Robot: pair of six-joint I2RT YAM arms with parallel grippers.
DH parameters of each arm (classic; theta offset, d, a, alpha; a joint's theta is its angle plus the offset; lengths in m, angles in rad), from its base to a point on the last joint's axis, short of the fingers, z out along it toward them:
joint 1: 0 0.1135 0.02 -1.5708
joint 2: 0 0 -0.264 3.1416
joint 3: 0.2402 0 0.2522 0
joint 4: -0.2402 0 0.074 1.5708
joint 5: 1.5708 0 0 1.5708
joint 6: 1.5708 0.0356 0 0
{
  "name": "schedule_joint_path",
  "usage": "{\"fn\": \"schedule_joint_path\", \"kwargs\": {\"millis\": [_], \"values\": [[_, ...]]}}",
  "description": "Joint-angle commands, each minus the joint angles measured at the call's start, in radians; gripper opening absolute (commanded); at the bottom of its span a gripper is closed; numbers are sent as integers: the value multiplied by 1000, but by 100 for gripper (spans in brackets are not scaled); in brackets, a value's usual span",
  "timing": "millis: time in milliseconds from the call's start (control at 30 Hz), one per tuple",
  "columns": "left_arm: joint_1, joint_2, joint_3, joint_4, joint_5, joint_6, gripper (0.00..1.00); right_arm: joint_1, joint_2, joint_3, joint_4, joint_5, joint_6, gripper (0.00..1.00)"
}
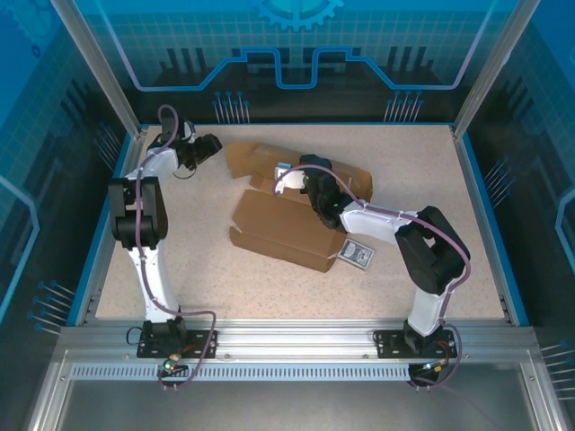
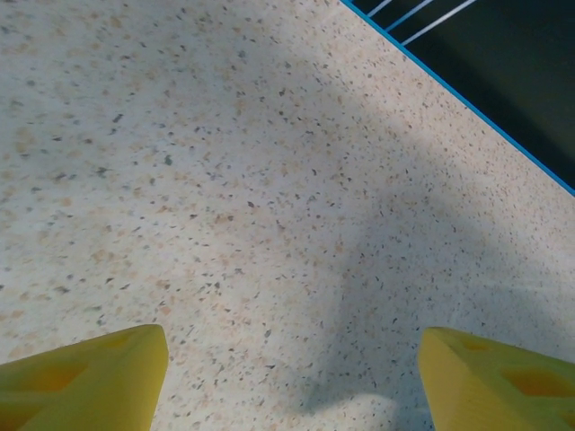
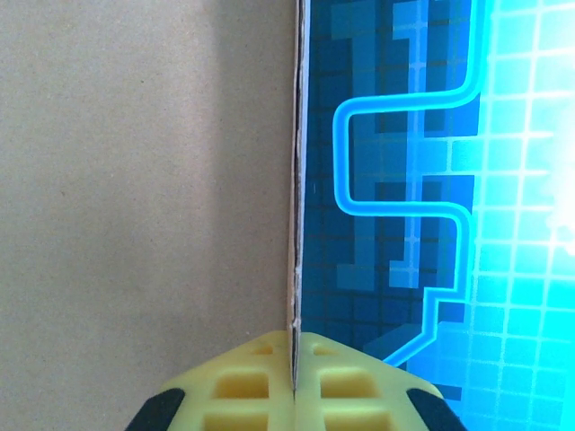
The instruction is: Fold the paper box
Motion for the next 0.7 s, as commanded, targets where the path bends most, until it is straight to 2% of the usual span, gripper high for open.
{"fn": "schedule_joint_path", "kwargs": {"millis": [0, 133, 333, 667], "values": [[-31, 39, 54, -48, 91, 54, 75, 8, 2, 1, 12, 20, -8, 0], [-49, 8, -23, 43, 180, 69, 74, 3, -3, 7, -13, 19, 8, 0], [-58, -79, -173, 153, 227, 48, 72, -3, -2, 23, -39, 12, 29, 0], [-67, -153, -294, 186, 221, 48, 72, -6, 11, 36, -55, 7, 51, 0]]}}
